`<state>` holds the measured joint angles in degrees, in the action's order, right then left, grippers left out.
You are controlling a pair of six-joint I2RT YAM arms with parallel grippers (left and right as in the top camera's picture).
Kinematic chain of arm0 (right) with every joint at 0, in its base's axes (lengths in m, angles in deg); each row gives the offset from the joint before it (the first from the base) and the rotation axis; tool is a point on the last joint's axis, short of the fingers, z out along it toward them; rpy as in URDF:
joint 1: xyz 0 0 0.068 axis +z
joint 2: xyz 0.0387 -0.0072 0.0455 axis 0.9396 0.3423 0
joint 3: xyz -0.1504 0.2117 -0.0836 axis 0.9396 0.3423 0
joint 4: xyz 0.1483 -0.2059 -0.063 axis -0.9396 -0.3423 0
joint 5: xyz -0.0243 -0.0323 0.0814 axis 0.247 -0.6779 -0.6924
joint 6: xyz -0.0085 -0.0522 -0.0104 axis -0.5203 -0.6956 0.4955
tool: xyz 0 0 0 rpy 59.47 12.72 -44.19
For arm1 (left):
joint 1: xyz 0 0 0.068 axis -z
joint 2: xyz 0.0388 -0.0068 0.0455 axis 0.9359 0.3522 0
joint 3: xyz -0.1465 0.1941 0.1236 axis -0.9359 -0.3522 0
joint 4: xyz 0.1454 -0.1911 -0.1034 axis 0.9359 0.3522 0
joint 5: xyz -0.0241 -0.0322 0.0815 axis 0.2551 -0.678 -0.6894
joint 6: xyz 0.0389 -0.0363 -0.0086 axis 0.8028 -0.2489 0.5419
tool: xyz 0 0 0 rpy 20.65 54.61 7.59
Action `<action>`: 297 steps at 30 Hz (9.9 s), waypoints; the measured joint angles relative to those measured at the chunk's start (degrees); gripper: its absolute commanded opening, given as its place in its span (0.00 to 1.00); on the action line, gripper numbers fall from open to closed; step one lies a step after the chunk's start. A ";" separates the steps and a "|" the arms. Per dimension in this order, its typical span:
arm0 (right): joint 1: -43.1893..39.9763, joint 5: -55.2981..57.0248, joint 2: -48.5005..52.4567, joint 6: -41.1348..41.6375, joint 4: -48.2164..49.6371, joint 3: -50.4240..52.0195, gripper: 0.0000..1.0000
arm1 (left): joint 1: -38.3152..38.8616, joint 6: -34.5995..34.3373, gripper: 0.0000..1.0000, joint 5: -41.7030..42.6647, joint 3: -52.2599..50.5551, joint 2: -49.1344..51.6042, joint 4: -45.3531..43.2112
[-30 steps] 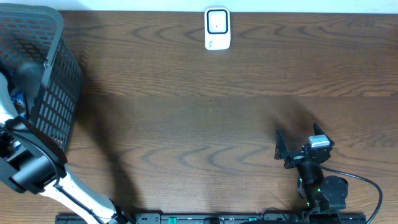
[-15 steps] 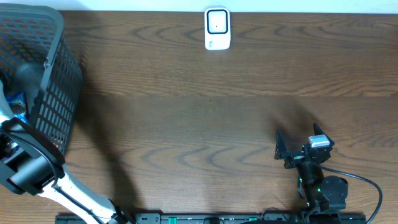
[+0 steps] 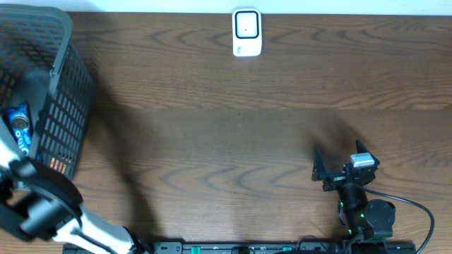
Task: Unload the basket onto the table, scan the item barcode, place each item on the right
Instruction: 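Grasp the green tissue wipes pack in the basket with the left gripper, then carry the wipes pack to the scanner and drop it on the table, then return the left gripper into the basket and grasp the purple liners pack, then carry the purple liners pack to the scanner with the left gripper, then lower the liners pack beside the wipes and release it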
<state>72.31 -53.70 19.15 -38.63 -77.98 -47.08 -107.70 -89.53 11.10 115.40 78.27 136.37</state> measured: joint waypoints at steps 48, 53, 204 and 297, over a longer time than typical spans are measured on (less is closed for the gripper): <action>0.00 0.00 0.00 0.00 0.00 0.00 0.99 | 75.78 26.75 0.07 25.92 0.00 13.18 -7.50; 0.00 -0.02 0.00 0.00 0.00 0.00 0.99 | 77.92 19.52 0.08 25.90 0.00 14.49 -7.15; 0.00 -0.02 0.00 -0.02 0.00 0.00 0.99 | 59.43 28.39 0.07 23.85 -0.66 6.43 -9.33; 0.00 -0.02 0.00 0.00 0.00 0.00 0.99 | 59.39 20.90 0.68 31.58 -8.63 -4.28 15.28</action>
<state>72.31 -53.72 19.15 -38.63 -77.98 -47.08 -48.32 -68.64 42.69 106.77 73.99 151.65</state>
